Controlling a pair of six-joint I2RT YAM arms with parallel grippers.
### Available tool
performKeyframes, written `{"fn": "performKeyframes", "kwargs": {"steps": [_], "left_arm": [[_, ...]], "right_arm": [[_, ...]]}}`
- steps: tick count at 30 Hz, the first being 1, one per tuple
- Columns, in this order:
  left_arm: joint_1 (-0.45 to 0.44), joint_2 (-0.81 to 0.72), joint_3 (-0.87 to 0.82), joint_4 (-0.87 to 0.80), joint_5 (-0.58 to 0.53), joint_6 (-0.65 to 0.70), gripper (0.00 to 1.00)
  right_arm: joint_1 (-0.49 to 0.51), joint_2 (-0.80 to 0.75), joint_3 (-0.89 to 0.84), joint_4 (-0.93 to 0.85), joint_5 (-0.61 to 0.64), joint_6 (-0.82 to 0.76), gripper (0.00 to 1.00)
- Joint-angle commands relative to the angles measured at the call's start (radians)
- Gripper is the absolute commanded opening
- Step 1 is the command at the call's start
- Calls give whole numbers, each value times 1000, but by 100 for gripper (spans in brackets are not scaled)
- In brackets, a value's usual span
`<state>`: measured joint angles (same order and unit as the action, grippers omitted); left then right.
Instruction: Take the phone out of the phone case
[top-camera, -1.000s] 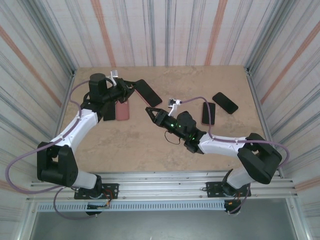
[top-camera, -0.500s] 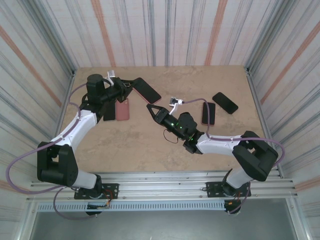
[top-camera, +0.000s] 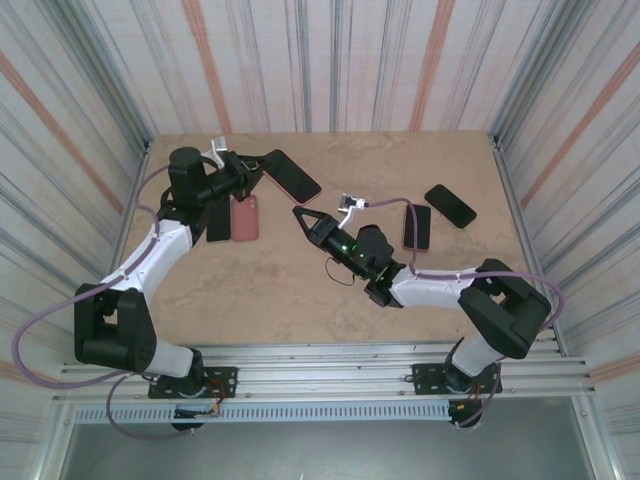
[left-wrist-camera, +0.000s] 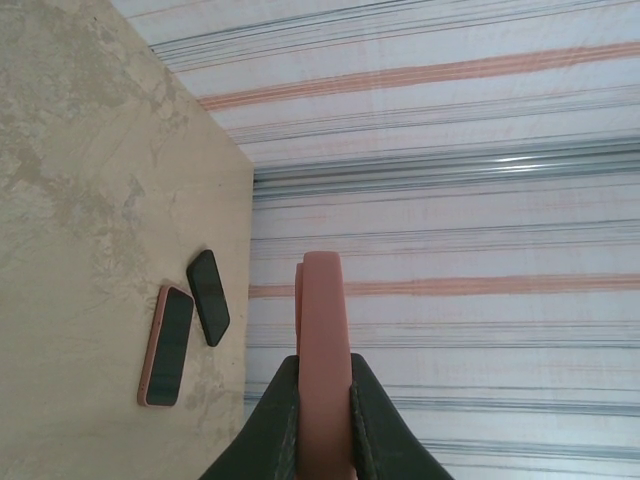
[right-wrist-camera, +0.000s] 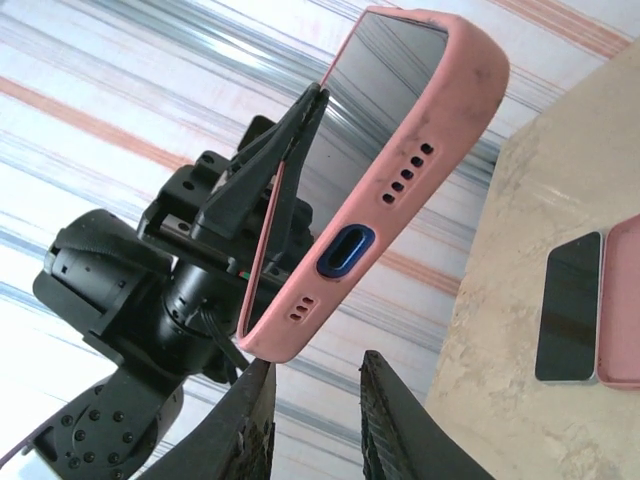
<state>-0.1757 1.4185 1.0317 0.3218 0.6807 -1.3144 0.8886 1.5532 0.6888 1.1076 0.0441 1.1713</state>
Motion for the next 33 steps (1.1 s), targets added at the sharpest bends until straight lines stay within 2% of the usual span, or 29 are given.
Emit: {"fn": "performKeyframes", "kwargs": {"steps": [1, 8, 24, 33], "left_arm": [[12, -36, -9, 70, 37, -20, 0], [13, -33, -4, 67, 41, -15, 0], [4, -56, 5, 49, 40, 0, 0], [2, -68, 12, 49, 39, -22, 0]], "right_arm": [[-15, 19, 21, 55, -39, 9, 29], [-17, 15, 23, 81, -65, -29, 30], [-36, 23, 23, 108, -65, 41, 28], [-36, 37, 37, 51, -98, 30, 20]]}}
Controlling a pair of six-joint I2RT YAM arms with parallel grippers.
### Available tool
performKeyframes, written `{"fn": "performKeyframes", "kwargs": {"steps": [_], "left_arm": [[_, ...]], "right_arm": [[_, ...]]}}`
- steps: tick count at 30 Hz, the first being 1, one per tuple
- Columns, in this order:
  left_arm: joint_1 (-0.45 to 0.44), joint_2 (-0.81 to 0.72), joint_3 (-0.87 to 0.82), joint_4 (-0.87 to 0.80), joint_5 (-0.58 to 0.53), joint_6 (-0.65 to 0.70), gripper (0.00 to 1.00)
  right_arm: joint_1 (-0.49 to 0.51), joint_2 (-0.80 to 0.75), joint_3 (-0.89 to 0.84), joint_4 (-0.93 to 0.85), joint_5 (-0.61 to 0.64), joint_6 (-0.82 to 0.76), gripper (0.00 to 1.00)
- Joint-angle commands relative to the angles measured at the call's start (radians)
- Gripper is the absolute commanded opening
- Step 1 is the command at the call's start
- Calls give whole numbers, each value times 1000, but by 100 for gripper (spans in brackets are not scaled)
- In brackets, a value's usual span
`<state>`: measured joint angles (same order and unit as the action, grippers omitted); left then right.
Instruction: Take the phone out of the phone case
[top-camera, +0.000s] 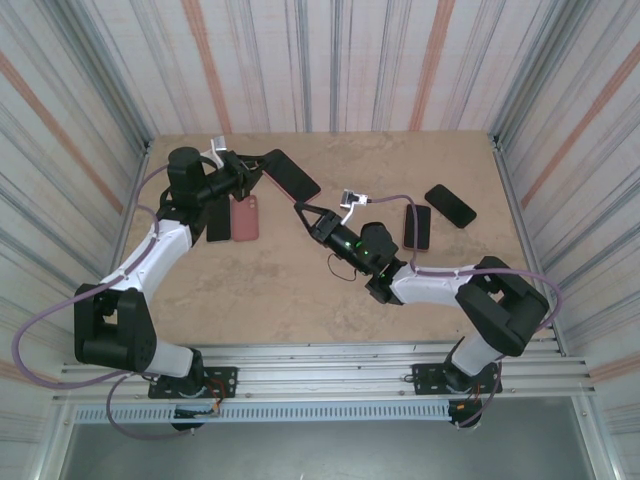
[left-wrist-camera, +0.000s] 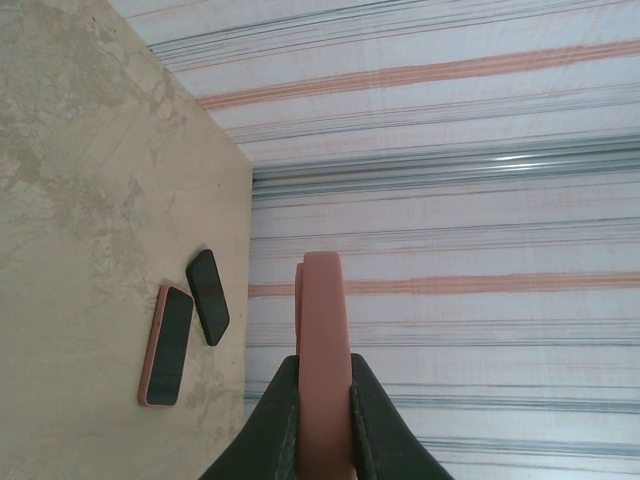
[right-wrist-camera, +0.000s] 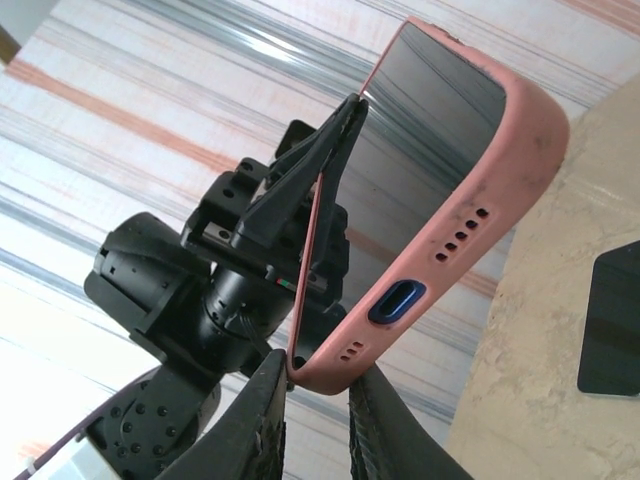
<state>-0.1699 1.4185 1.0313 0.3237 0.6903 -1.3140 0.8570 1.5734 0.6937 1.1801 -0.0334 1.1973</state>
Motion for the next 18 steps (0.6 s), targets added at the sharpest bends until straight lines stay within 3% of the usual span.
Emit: {"fn": "performKeyframes", "kwargs": {"steps": [1, 11, 18], "left_arm": [[-3, -71, 12, 42, 28, -27, 0], [-8, -110, 9, 55, 33, -61, 0], [-8, -110, 2, 35, 16, -31, 0]], "right_arm": [[-5, 18, 28, -27, -14, 9, 20], [-48, 35, 11, -67, -27, 49, 13], [-56, 5, 53, -51, -195, -74, 28]]}}
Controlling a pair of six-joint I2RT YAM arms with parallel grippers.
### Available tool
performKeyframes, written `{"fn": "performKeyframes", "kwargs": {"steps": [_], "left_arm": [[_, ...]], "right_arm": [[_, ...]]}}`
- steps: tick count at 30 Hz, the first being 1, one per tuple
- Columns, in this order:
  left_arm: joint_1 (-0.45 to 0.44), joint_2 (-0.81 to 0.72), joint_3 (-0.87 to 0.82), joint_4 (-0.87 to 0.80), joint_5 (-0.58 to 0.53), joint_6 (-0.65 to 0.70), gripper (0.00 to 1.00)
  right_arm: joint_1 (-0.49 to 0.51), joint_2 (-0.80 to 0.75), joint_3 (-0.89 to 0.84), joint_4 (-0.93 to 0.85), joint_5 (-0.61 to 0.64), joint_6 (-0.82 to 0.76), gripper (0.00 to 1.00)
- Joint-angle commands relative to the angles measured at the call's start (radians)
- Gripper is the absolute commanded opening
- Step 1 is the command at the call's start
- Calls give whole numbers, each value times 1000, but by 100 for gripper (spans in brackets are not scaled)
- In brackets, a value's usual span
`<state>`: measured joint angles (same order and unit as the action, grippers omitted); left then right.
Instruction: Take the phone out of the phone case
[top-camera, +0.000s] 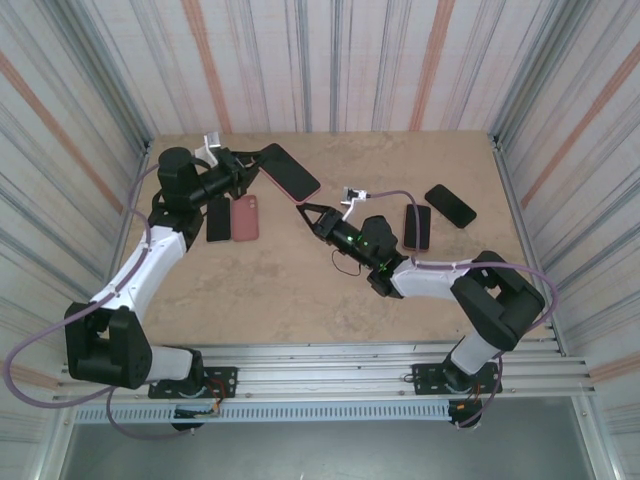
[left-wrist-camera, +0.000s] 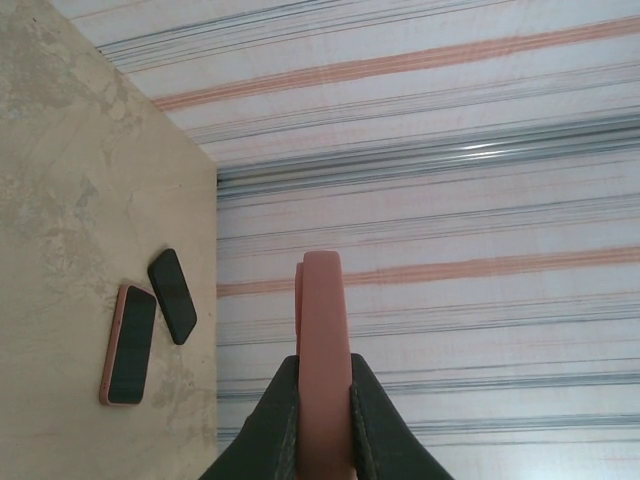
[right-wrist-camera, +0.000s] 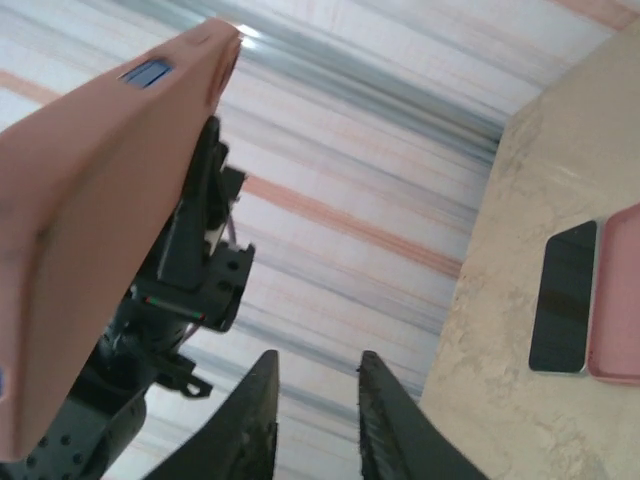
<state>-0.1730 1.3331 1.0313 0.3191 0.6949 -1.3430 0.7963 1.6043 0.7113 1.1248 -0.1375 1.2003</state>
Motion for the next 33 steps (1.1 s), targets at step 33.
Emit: {"fn": "performKeyframes", "kwargs": {"steps": [33], "left_arm": [[-10, -8, 19, 42, 20, 10, 0]], "right_arm": [[-12, -55, 39, -29, -84, -57, 18]]}}
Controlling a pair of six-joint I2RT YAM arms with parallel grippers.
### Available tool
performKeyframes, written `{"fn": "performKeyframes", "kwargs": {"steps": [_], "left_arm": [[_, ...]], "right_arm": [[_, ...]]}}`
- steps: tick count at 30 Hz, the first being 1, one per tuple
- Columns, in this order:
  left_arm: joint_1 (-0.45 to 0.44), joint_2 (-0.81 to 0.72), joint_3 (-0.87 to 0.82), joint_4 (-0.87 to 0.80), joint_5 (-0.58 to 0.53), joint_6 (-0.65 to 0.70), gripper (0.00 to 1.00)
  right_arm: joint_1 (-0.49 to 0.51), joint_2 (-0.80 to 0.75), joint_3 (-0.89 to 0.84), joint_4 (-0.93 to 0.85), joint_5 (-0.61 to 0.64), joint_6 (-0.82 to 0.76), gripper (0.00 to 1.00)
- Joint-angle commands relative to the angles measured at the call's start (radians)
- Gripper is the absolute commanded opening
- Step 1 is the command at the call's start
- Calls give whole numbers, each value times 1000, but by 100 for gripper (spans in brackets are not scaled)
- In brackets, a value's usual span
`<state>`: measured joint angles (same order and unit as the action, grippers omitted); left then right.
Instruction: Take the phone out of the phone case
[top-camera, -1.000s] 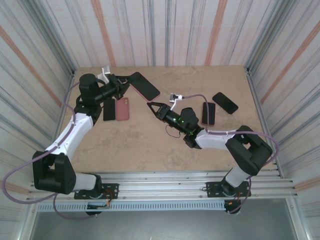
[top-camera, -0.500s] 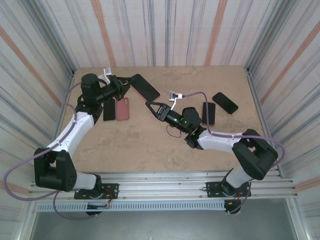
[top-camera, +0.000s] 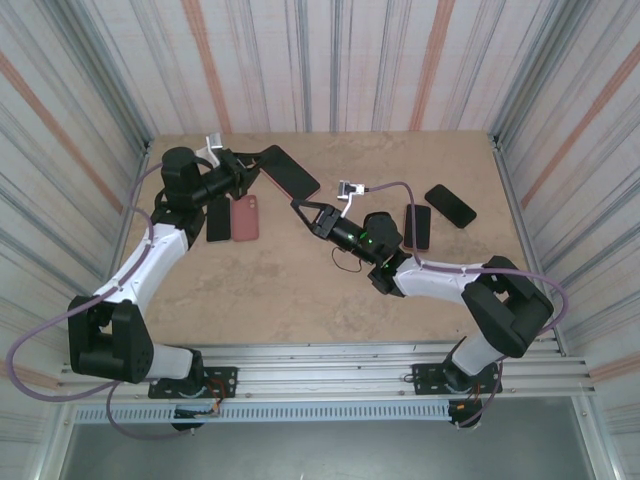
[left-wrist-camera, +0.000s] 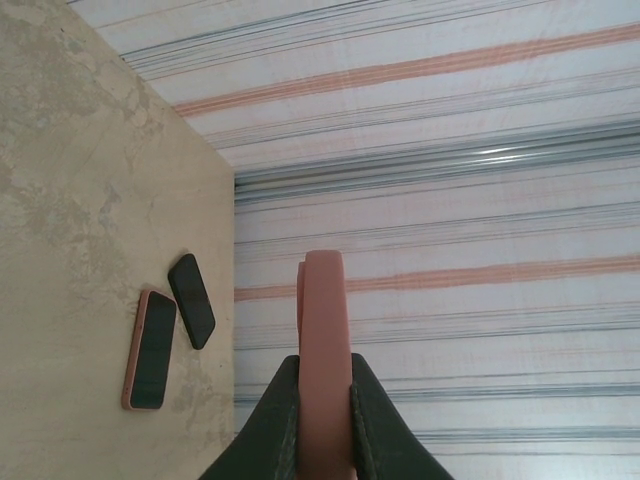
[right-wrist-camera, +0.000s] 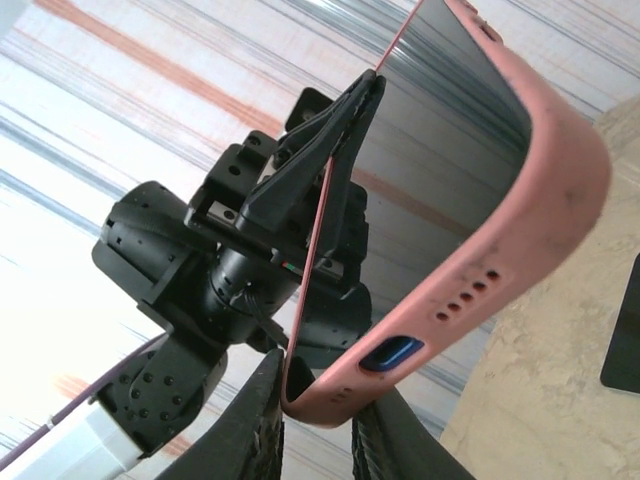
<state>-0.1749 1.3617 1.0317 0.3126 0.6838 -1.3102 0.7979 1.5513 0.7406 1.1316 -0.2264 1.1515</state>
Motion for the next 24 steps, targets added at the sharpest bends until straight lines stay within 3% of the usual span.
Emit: {"fn": "performKeyframes", "kwargs": {"steps": [1, 11, 20, 24], "left_arm": [[-8, -40, 19, 49, 31, -26, 0], [-27, -85, 15, 63, 53, -94, 0], [-53, -142, 35, 42, 68, -142, 0], [-60, -155, 21, 44, 66, -135, 0]], "right_arm": [[-14, -5, 9, -52, 3, -15, 17], [-66, -58, 4, -229, -24, -35, 9], [-157, -117, 49, -527, -111, -164, 8], [-187, -134, 78, -571, -152, -194, 9]]}}
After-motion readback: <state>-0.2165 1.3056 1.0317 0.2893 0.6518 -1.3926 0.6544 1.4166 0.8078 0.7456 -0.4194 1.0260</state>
